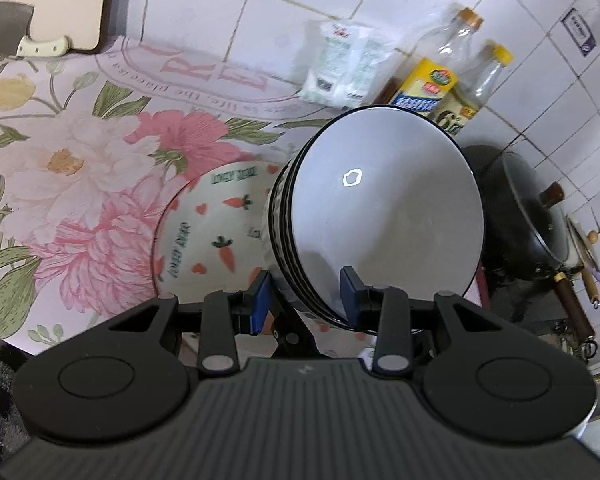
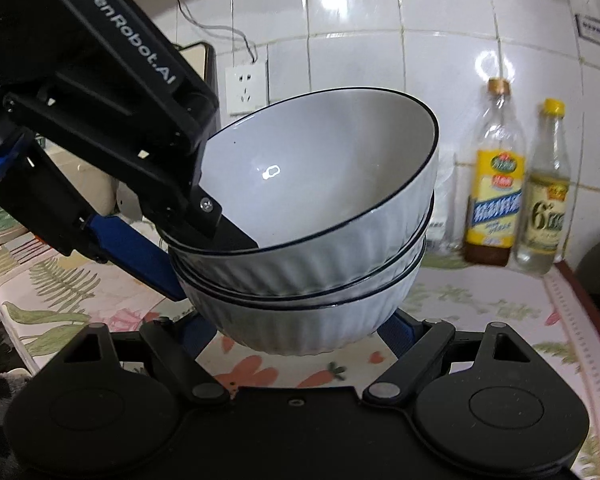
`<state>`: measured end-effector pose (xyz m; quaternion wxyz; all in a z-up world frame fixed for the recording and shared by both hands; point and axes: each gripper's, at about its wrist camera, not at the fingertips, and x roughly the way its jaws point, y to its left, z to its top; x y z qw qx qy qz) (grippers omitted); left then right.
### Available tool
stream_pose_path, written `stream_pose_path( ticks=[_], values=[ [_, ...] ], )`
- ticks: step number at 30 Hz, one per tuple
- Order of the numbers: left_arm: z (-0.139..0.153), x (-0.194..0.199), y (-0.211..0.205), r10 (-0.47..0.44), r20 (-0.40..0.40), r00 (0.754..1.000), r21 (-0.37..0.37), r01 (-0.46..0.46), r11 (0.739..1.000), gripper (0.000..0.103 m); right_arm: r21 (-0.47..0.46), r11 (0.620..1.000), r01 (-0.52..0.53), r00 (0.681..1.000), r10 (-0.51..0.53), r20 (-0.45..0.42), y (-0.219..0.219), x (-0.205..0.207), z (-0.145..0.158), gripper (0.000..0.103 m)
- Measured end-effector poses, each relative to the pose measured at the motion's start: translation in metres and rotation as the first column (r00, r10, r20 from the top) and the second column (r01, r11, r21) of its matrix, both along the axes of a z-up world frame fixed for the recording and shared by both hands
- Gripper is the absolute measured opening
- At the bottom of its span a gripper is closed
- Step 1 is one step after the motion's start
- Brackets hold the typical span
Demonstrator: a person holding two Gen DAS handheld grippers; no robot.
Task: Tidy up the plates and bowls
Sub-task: 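Lift the white bowl stack with both grippers and carry it over the bunny bowl, then lower the white bowl stack into the bunny bowl and open both grippers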
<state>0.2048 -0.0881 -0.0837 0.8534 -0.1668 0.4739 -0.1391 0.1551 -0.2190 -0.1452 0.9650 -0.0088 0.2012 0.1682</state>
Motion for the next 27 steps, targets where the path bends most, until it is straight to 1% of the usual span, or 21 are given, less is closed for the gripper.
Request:
stream_pose_path(
  ticks=[6, 11, 14, 17, 19, 23, 26, 27],
  values=[
    [-0.021, 0.010, 0.011, -0.005, -0.035, 0.999, -0.003, 0.005, 1.000, 0.035, -0.030, 1.000, 0.000, 0.998, -0.002, -0.057, 0.012, 0.013, -0.015, 0.089],
    [-0.033, 0.018, 0.013, -0.021, -0.054, 0.998, -0.013, 0.020, 1.000, 0.035, -0.053, 0.999, -0.001, 0.995, -0.005, -0.098, 0.014, 0.022, -0.021, 0.089],
    [-0.036, 0.020, 0.013, -0.020, -0.055, 0.998, -0.010, 0.019, 1.000, 0.035, -0.056, 0.998, -0.005, 0.993, -0.002, -0.116, 0.014, 0.026, -0.024, 0.089],
    [-0.037, 0.023, 0.016, -0.016, -0.061, 0.998, -0.027, 0.014, 1.000, 0.035, -0.069, 0.998, 0.002, 0.992, -0.011, -0.125, 0.018, 0.026, -0.022, 0.089],
    [-0.036, 0.024, 0.016, -0.014, -0.058, 0.998, -0.024, 0.013, 1.000, 0.035, -0.076, 0.997, 0.008, 0.989, -0.019, -0.146, 0.020, 0.029, -0.020, 0.089],
    [-0.037, 0.023, 0.016, -0.008, -0.046, 0.999, -0.025, 0.007, 1.000, 0.036, -0.069, 0.998, 0.011, 0.987, -0.022, -0.161, 0.020, 0.030, -0.019, 0.089],
    [-0.037, 0.025, 0.018, 0.000, -0.078, 0.997, -0.047, -0.004, 0.999, 0.036, -0.078, 0.997, 0.015, 0.986, -0.027, -0.164, 0.022, 0.029, -0.019, 0.089],
    [-0.037, 0.025, 0.018, -0.002, -0.076, 0.997, -0.042, -0.001, 0.999, 0.036, -0.081, 0.997, 0.014, 0.986, -0.027, -0.164, 0.022, 0.029, -0.019, 0.089]
  ],
)
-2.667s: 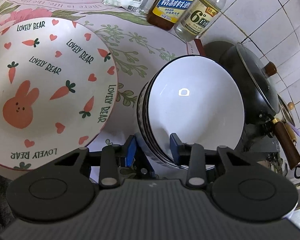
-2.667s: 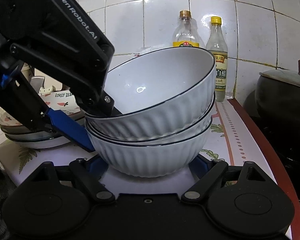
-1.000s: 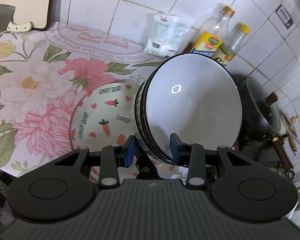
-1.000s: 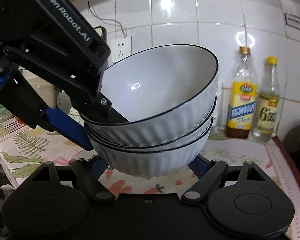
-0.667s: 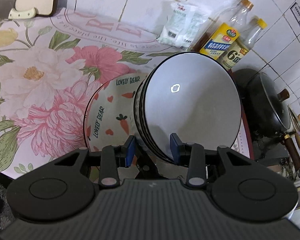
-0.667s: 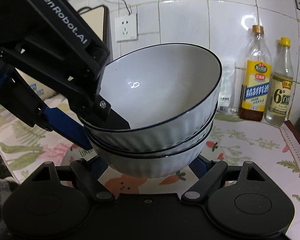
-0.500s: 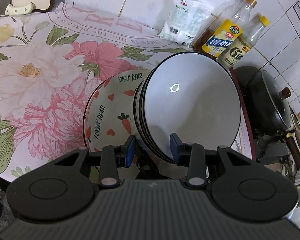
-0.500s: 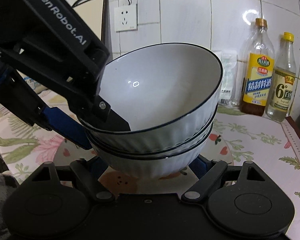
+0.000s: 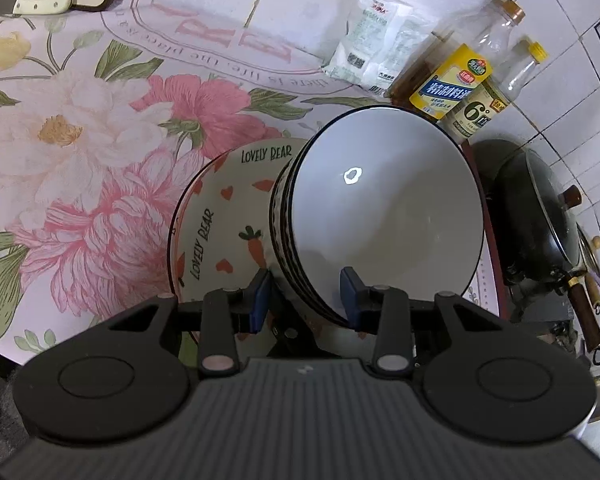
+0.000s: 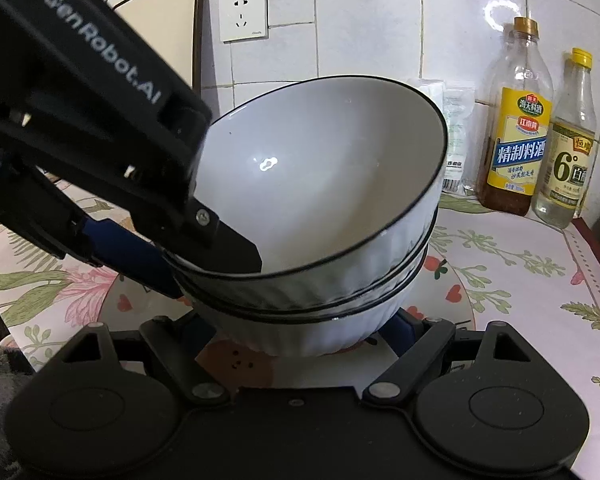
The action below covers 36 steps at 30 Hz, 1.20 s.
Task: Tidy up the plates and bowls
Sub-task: 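Lower the white bowl stack into the bunny bowl and open both grippers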
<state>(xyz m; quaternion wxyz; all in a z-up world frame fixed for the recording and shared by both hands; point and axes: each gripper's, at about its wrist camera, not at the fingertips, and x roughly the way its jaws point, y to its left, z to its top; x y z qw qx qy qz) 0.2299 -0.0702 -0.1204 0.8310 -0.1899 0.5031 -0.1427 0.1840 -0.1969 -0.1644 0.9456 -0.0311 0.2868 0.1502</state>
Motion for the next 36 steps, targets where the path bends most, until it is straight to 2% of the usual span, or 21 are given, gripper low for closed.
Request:
stream_pose_path(
  ticks=[7, 13, 15, 19, 25, 31, 36],
  values=[
    [0.000, -0.002, 0.000, 0.019, 0.017, 1.000, -0.009, -0.018, 1.000, 0.038, -0.013, 0.999, 0.032, 0.999, -0.033, -0.043, 0.000, 0.002, 0.004, 0.091],
    [0.007, -0.005, 0.001, 0.023, 0.030, 0.999, 0.012, -0.023, 1.000, 0.041, 0.013, 0.998, 0.061, 0.993, -0.060, -0.106, -0.006, -0.026, 0.020, 0.092],
    [0.013, -0.009, 0.000, 0.021, 0.043, 0.999, 0.032, -0.023, 0.999, 0.042, 0.013, 0.997, 0.080, 0.993, -0.079, -0.090, -0.009, -0.036, 0.028, 0.092],
    [0.028, -0.018, 0.004, 0.013, 0.072, 0.997, 0.053, -0.016, 0.998, 0.045, 0.000, 0.990, 0.144, 0.988, -0.143, -0.065, -0.015, -0.048, 0.045, 0.092],
    [0.057, -0.042, 0.010, -0.024, 0.129, 0.991, 0.120, 0.009, 0.993, 0.051, 0.071, 0.973, 0.219, 0.974, -0.215, -0.068, -0.032, -0.063, 0.075, 0.092],
    [0.090, -0.072, 0.016, -0.060, 0.184, 0.981, 0.189, 0.025, 0.982, 0.059, 0.082, 0.958, 0.275, 0.961, -0.273, -0.029, -0.039, -0.082, 0.115, 0.092],
    [0.117, -0.096, 0.023, -0.074, 0.189, 0.979, 0.252, 0.024, 0.968, 0.061, 0.050, 0.950, 0.307, 0.949, -0.302, -0.092, -0.040, -0.093, 0.141, 0.092]
  ],
)
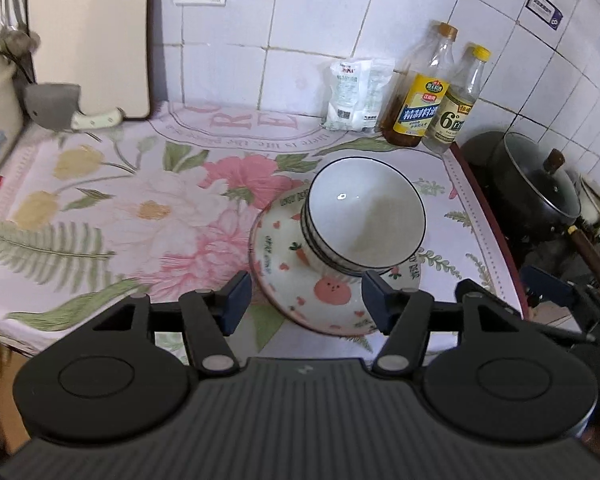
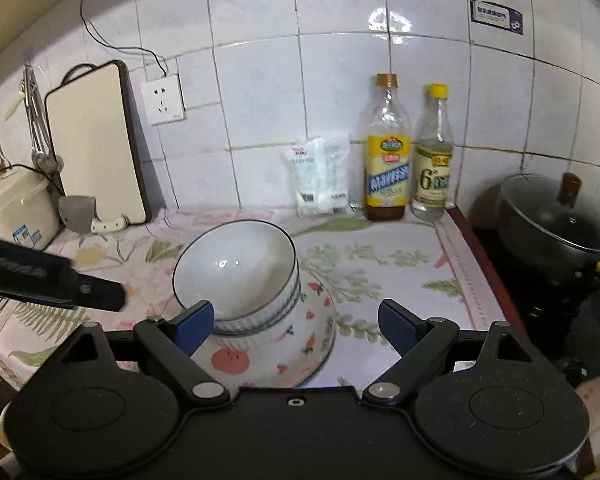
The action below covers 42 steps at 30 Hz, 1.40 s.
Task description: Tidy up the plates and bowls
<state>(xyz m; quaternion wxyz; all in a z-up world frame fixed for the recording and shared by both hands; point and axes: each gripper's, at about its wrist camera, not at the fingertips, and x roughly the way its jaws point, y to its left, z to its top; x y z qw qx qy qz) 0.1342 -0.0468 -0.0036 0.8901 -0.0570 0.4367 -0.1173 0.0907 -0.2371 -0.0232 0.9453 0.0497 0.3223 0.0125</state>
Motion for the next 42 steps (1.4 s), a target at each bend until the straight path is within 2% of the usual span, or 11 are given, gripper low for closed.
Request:
stream_pose_path(
  ticks=[3, 5, 7, 10, 12, 17, 23, 26, 31, 34, 42],
  values=[
    [0.012, -0.013, 0.003, -0.007, 0.015, 1.000, 0.020, 0.007, 1.000, 0.065, 0.025, 1.000, 0.014, 0.999, -0.013, -0.037, -0.003, -0.009, 0.012, 0.092],
    [0.019, -0.022, 0.003, -0.008, 0.035, 0.999, 0.040, 0.006, 0.999, 0.070, -0.003, 1.000, 0.030, 0.999, -0.030, -0.043, -0.002, -0.017, 0.019, 0.092],
    [0.025, -0.029, 0.004, -0.004, 0.050, 0.999, 0.058, 0.002, 0.998, 0.078, -0.043, 0.998, 0.053, 0.997, -0.055, -0.045, 0.001, -0.024, 0.026, 0.093],
    [0.033, -0.039, 0.003, -0.007, 0.083, 0.997, 0.090, -0.001, 0.996, 0.091, -0.076, 0.991, 0.109, 0.992, -0.113, -0.055, 0.004, -0.032, 0.037, 0.101],
    [0.036, -0.046, 0.003, 0.006, 0.110, 0.994, 0.113, -0.019, 0.993, 0.095, -0.083, 0.991, 0.106, 0.993, -0.110, -0.049, 0.004, -0.037, 0.044, 0.101],
    [0.039, -0.055, 0.010, 0.040, 0.088, 0.995, 0.115, -0.050, 0.992, 0.095, -0.041, 0.996, 0.081, 0.995, -0.083, -0.052, 0.002, -0.047, 0.059, 0.101],
    [0.033, -0.064, 0.018, 0.051, 0.064, 0.997, 0.103, -0.058, 0.993, 0.095, -0.114, 0.992, 0.046, 0.998, -0.051, -0.040, 0.014, -0.060, 0.069, 0.101],
    [0.031, -0.068, 0.019, 0.056, 0.069, 0.996, 0.119, -0.064, 0.991, 0.095, -0.104, 0.989, 0.104, 0.994, -0.108, -0.030, 0.014, -0.065, 0.067, 0.101],
    [0.027, -0.071, 0.017, 0.044, 0.067, 0.997, 0.171, -0.055, 0.984, 0.095, -0.115, 0.991, 0.069, 0.997, -0.074, -0.037, 0.018, -0.068, 0.060, 0.101],
    [0.024, -0.070, 0.019, 0.038, 0.039, 0.999, 0.164, -0.044, 0.985, 0.095, -0.111, 0.992, 0.068, 0.996, -0.074, -0.046, 0.017, -0.068, 0.061, 0.101],
    [0.027, -0.073, 0.016, 0.048, 0.036, 0.998, 0.190, -0.054, 0.980, 0.095, -0.137, 0.988, 0.074, 0.995, -0.081, -0.052, 0.022, -0.078, 0.066, 0.101]
  ],
)
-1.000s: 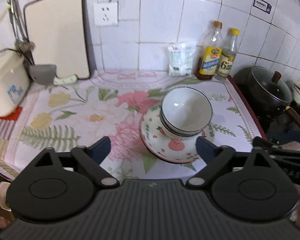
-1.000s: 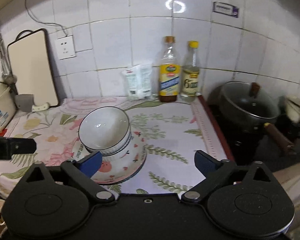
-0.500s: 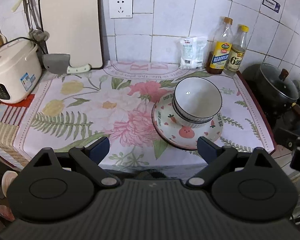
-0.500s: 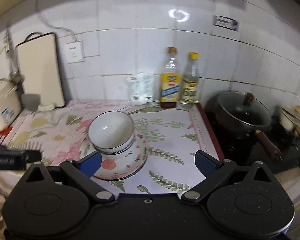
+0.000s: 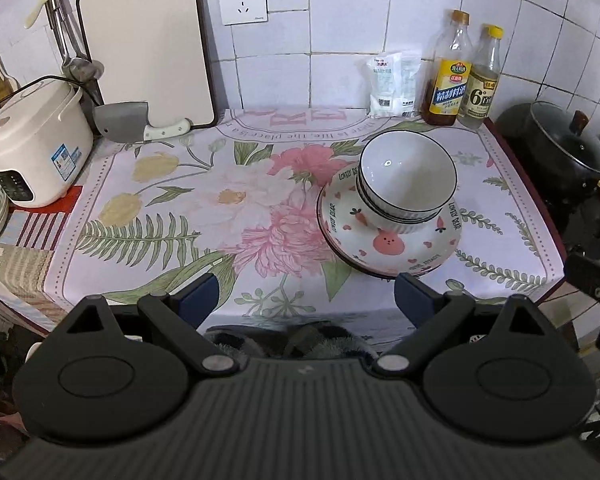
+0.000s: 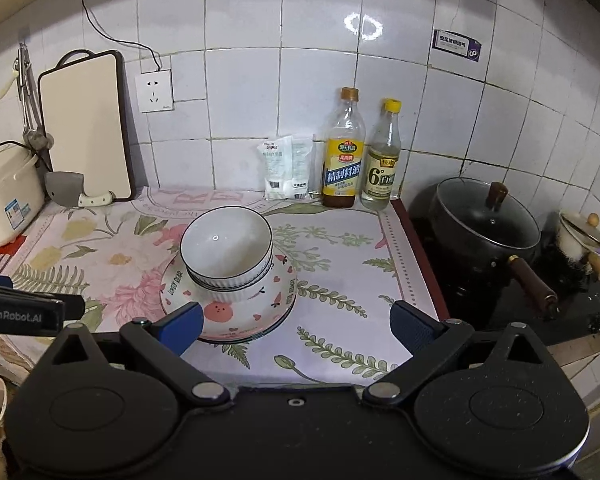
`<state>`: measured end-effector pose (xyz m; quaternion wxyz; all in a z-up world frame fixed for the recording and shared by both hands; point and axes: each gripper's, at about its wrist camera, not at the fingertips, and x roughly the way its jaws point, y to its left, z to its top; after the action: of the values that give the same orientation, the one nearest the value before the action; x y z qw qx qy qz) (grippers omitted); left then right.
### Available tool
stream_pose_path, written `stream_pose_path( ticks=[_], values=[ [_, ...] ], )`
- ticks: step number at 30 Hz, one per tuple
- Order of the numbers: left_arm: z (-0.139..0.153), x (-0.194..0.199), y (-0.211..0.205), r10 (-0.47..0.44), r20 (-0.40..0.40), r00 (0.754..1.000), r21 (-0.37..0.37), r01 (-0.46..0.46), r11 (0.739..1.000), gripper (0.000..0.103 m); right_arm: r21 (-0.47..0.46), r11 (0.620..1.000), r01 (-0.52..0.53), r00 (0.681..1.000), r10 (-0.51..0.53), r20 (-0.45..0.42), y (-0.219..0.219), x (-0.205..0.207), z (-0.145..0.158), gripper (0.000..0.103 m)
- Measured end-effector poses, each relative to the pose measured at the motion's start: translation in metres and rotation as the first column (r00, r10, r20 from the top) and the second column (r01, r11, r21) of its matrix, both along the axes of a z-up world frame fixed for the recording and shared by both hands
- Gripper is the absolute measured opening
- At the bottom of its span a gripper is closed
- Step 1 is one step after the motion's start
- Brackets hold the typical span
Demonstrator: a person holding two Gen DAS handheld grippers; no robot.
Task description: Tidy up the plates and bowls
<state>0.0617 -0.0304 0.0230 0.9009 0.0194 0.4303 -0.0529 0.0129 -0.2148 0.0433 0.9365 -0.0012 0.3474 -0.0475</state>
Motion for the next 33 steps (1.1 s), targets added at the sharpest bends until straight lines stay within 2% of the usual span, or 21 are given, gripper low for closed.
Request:
stream_pose_path(
  ticks=[9, 18, 33],
  values=[
    [0.006, -0.011, -0.003, -0.028, 0.013, 1.000, 0.005, 0.027, 1.000, 0.095, -0.017, 1.000, -0.015, 1.000, 0.015, 0.014, 0.002, -0.006, 0.003, 0.101],
    [0.008, -0.015, -0.003, -0.007, 0.030, 1.000, 0.015, 0.006, 1.000, 0.095, -0.043, 0.999, -0.006, 0.999, 0.008, 0.041, 0.004, -0.009, 0.005, 0.101],
    [0.006, -0.025, 0.002, 0.021, 0.110, 0.994, 0.023, -0.024, 0.999, 0.095, -0.057, 0.998, 0.010, 0.995, -0.004, 0.095, 0.002, -0.014, -0.003, 0.101]
  ],
)
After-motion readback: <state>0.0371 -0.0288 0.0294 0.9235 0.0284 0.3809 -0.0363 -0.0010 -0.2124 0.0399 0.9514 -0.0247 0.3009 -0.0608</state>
